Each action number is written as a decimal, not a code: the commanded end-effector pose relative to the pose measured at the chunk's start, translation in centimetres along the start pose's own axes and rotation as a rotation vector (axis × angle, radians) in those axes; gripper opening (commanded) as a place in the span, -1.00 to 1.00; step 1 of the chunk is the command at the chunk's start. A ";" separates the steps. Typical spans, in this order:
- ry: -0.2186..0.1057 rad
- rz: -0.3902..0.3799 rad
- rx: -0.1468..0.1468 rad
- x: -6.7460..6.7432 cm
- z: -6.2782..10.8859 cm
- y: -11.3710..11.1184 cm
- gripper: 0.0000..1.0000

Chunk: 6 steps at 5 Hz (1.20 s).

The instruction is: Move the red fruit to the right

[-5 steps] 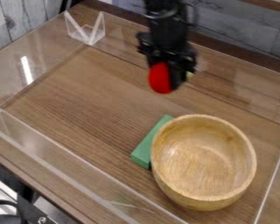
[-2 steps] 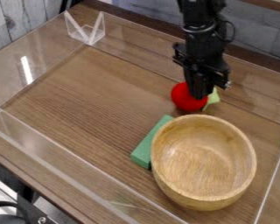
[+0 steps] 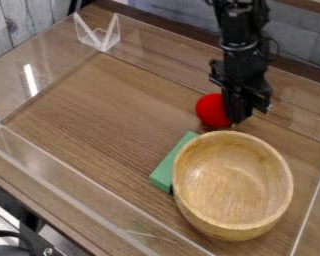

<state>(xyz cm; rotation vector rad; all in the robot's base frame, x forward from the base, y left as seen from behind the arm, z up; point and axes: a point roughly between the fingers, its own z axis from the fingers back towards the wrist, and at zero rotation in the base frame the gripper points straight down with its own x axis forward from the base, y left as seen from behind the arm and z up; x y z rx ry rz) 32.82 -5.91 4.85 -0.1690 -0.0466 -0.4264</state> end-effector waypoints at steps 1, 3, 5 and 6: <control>-0.062 -0.019 0.016 2.0 0.8 -0.8 -1.00; -0.064 -0.065 -0.007 1.8 -1.4 -1.8 1.00; -0.067 -0.121 -0.030 0.2 -2.3 -2.0 1.00; -0.070 -0.125 -0.040 -0.4 -2.4 -1.7 1.00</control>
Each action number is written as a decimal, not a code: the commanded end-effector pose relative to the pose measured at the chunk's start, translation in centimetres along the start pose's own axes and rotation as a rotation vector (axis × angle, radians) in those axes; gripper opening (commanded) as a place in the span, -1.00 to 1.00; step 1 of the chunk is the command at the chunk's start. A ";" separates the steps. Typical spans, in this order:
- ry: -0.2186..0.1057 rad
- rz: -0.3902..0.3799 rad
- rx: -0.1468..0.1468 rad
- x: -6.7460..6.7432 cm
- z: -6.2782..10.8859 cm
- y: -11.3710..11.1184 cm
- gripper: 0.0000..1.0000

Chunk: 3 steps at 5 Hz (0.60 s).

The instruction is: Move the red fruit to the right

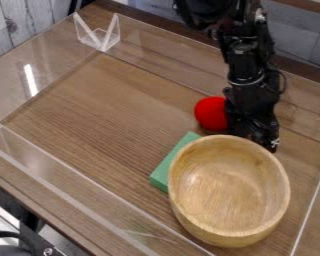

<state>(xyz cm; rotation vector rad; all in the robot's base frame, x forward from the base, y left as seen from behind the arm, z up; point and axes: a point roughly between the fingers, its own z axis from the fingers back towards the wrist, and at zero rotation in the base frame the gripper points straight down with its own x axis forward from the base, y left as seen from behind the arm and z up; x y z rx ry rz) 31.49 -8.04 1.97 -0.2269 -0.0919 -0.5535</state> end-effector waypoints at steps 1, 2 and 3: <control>-0.023 -0.018 -0.001 -0.3 2.0 0.0 1.00; -0.023 -0.019 0.000 -0.6 2.4 0.1 -1.00; -0.033 -0.008 0.014 -0.8 3.9 0.2 -1.00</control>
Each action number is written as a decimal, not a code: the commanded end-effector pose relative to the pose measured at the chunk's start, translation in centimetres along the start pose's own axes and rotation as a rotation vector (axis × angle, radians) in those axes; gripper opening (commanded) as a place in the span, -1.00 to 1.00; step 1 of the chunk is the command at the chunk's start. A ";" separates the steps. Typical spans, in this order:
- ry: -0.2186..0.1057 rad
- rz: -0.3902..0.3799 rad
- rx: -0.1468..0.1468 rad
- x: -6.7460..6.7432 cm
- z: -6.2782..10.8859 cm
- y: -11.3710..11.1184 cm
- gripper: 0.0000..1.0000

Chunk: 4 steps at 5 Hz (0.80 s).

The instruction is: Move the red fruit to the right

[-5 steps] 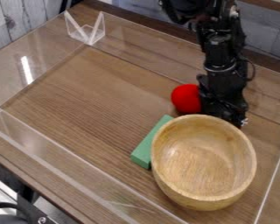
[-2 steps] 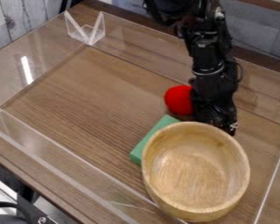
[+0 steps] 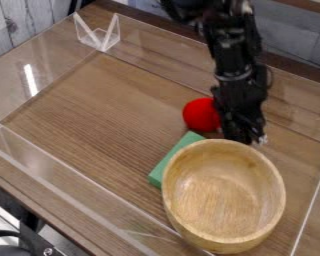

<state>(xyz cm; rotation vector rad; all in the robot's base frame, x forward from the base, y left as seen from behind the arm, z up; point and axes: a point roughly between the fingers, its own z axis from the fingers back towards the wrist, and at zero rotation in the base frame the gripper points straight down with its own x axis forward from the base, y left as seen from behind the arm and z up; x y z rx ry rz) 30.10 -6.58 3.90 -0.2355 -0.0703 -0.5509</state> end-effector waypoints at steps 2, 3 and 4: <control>-0.092 0.035 0.103 -0.6 4.5 1.8 -1.00; -0.118 0.100 0.144 -0.7 6.9 2.4 -1.00; -0.150 0.171 0.183 -0.5 9.3 3.7 -1.00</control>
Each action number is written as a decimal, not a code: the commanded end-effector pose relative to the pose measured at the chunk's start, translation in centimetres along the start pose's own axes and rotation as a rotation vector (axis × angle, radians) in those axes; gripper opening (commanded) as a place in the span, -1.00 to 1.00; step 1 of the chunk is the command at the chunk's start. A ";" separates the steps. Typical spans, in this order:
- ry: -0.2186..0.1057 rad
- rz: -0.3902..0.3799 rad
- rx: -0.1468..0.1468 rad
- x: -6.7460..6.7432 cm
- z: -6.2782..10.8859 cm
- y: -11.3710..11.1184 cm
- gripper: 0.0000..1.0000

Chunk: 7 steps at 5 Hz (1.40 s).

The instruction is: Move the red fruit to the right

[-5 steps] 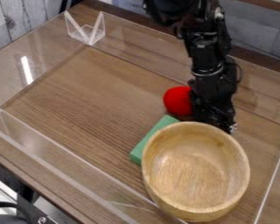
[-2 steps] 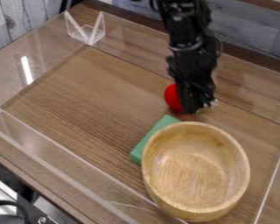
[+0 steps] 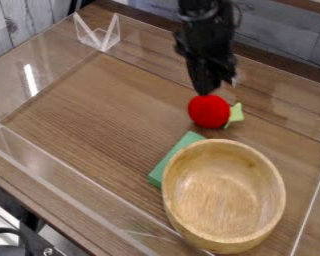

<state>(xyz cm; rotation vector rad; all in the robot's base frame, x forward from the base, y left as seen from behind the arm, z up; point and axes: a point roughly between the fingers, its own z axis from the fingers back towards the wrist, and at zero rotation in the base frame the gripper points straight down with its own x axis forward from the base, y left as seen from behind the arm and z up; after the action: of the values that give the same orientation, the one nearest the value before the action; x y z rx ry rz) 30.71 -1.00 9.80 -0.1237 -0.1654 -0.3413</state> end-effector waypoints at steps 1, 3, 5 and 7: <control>-0.054 -0.098 0.017 2.3 0.7 -0.6 -1.00; -0.023 -0.208 -0.004 3.1 -1.2 -0.3 -1.00; -0.016 -0.232 -0.003 2.8 -2.3 1.3 -1.00; -0.034 -0.195 0.025 3.7 -1.8 1.7 -1.00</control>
<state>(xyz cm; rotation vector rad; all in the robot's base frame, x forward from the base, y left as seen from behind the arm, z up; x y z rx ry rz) 33.88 -0.84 6.68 -0.1131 -0.1526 -0.5194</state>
